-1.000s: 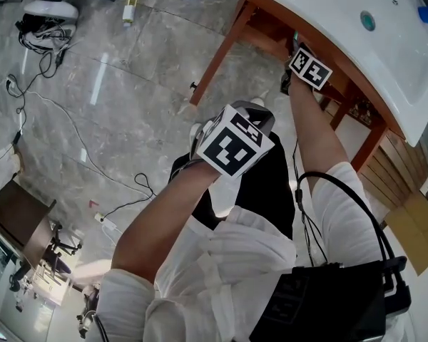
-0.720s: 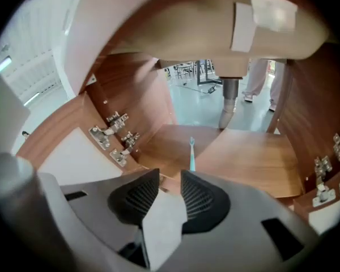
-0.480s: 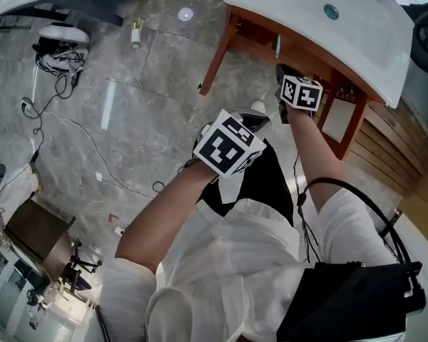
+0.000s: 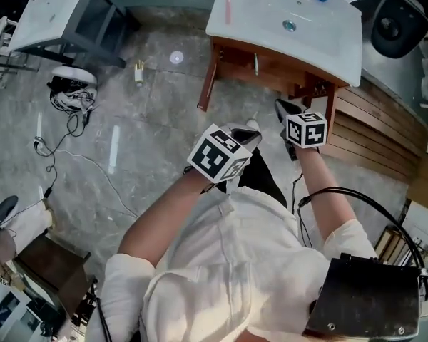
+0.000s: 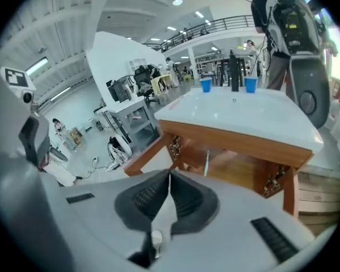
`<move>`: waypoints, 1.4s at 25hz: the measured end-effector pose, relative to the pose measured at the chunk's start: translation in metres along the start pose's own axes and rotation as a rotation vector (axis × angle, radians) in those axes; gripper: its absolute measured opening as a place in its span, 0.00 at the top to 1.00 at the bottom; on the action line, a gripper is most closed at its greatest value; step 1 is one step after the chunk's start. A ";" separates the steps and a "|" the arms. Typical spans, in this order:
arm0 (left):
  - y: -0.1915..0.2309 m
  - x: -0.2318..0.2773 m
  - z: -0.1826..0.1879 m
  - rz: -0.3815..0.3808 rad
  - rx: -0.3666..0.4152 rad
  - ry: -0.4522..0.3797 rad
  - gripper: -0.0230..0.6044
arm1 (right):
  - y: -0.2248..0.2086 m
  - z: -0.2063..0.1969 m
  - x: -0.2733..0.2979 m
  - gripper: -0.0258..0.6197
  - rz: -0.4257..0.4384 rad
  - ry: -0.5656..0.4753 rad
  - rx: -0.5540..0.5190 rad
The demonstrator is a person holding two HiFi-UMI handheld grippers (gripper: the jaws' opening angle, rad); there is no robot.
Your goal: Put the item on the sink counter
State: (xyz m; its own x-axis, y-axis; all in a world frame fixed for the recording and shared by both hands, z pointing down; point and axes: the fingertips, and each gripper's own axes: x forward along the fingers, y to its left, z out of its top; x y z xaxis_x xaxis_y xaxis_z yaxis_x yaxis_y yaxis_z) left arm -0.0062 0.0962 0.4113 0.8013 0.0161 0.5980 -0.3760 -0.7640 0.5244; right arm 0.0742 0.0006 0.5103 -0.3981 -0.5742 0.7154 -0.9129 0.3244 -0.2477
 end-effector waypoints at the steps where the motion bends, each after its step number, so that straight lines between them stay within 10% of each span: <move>1: -0.006 -0.004 0.000 -0.005 0.011 0.000 0.96 | 0.001 0.003 -0.015 0.95 -0.014 -0.022 0.003; 14: -0.004 0.012 0.078 -0.003 0.056 0.002 0.96 | -0.108 0.096 -0.083 0.82 -0.129 -0.171 -0.060; 35: 0.070 0.096 0.201 0.185 -0.158 -0.045 0.96 | -0.326 0.306 0.029 0.82 -0.121 -0.061 -0.617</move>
State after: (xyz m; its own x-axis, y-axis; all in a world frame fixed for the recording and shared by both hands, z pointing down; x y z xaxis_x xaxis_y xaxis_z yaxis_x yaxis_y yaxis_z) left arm 0.1380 -0.0860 0.3836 0.7309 -0.1461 0.6667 -0.5834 -0.6407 0.4992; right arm 0.3321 -0.3517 0.4124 -0.3165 -0.6697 0.6718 -0.7388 0.6183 0.2682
